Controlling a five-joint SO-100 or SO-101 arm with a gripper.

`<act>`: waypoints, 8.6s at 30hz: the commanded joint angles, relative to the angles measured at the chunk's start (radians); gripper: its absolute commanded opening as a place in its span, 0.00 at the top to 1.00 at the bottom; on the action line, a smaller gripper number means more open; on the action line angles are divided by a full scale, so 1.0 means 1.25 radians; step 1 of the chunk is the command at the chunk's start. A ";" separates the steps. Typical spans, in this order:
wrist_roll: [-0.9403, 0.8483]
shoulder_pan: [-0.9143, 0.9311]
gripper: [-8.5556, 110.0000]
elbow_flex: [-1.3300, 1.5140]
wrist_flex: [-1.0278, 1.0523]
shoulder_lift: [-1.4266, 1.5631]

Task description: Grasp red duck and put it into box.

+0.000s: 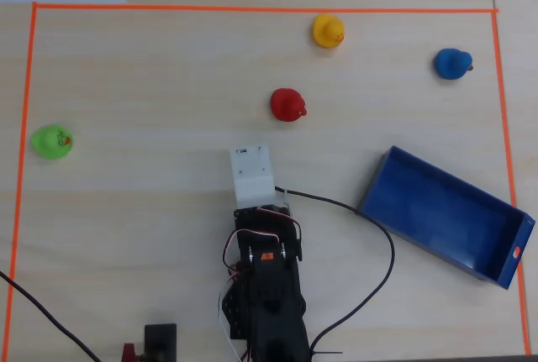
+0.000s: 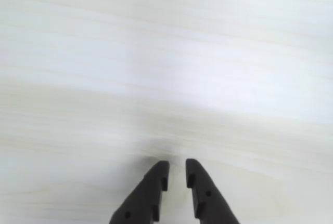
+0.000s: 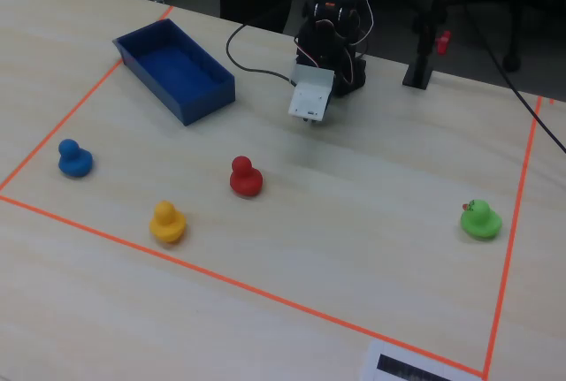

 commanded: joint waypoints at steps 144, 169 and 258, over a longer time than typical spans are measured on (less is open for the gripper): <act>-0.026 0.302 0.93 -0.783 -0.778 -1.347; -0.052 0.612 0.93 -0.966 -0.619 -1.125; -0.066 0.017 0.93 -0.184 -0.028 -0.156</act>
